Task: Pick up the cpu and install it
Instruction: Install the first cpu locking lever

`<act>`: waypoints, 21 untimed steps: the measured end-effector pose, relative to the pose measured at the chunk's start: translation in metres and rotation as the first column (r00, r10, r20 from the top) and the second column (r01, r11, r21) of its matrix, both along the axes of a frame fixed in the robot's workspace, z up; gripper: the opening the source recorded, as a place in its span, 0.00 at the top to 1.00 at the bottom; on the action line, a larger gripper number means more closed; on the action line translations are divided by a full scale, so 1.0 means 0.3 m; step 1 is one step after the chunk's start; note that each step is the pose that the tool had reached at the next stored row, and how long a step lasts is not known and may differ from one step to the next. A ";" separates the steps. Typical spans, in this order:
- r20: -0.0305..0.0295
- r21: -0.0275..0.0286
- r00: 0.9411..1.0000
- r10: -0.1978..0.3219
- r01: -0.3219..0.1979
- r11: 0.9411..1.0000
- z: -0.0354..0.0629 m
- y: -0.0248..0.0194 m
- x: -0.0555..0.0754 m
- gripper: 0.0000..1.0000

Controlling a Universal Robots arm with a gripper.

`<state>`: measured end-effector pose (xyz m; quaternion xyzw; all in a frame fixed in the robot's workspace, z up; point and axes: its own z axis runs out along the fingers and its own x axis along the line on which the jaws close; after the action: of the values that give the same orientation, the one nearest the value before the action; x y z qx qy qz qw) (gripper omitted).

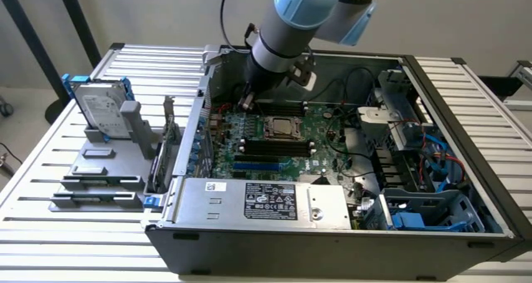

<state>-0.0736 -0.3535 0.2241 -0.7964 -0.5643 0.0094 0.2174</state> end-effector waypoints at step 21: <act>-0.013 0.026 0.989 -0.148 0.148 0.989 0.025 -0.010 -0.037 0.89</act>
<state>-0.0848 -0.3566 0.2315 -0.8330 -0.5025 -0.0102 0.2313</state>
